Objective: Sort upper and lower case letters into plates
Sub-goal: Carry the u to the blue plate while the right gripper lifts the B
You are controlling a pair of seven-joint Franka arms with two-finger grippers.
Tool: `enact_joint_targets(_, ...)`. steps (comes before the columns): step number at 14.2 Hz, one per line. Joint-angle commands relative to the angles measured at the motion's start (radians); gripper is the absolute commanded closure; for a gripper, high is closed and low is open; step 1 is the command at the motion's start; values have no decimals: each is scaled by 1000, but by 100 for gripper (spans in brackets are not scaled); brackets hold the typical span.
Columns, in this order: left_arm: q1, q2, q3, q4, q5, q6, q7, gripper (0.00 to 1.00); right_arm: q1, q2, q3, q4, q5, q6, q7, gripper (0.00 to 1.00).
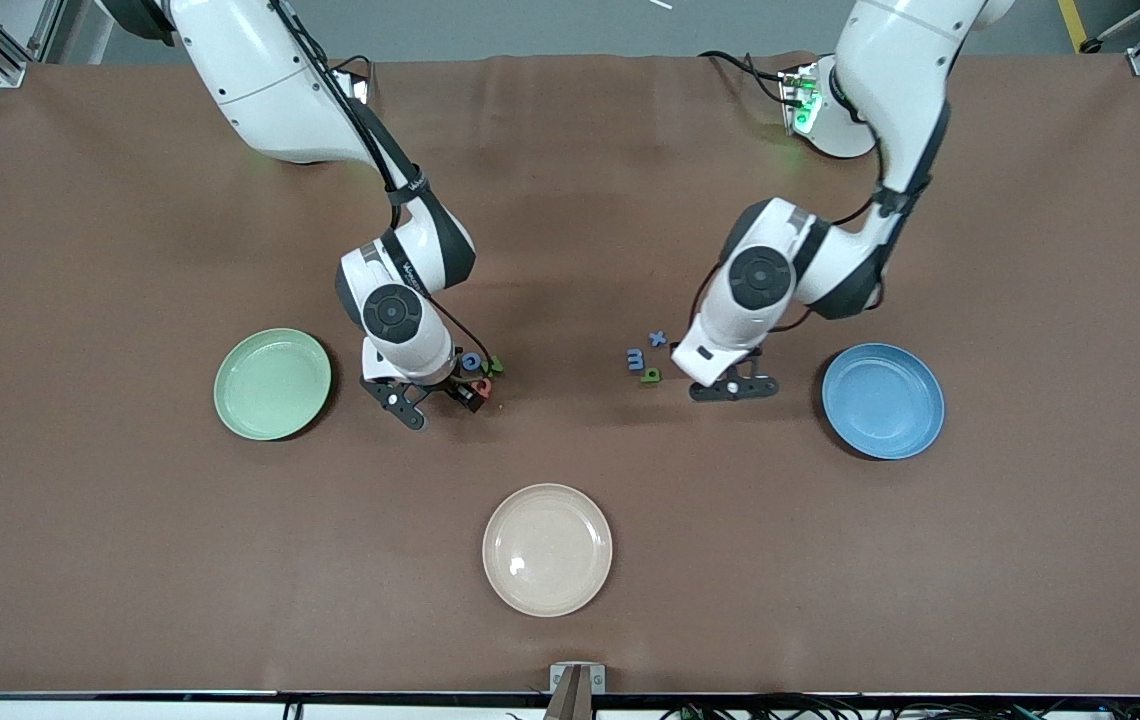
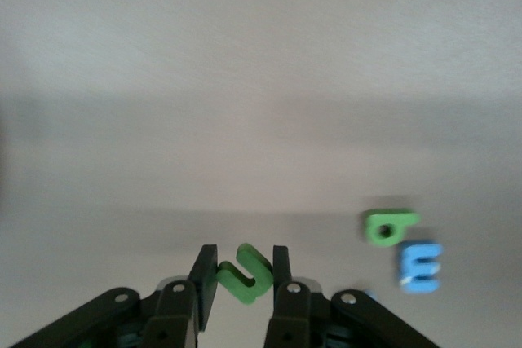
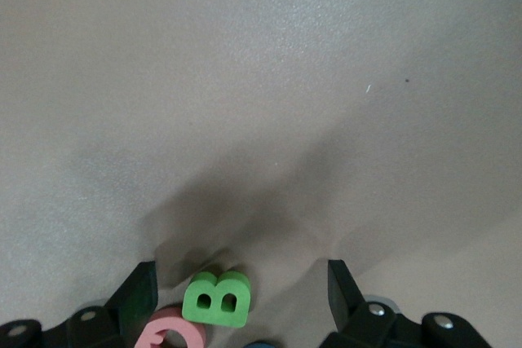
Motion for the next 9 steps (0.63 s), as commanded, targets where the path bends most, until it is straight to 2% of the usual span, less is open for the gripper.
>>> enact_joint_targets(1,82,-75,-3,-26,17,-93,203,87,27,-6,-9,-26,5,24,39,10)
enact_joint_targets(4,148,-120,-2,-29,77,-185,340,87,36,-6,-11,-26,5,25,47,13)
enact_joint_targets(8,208,-131,-5,-64,235,-202,395,87,33,-6,-11,-26,-2,25,43,39)
enact_joint_targets(9,229,-131,-8,-75,244,-192,414,87,30,-6,-9,-26,-2,24,40,40)
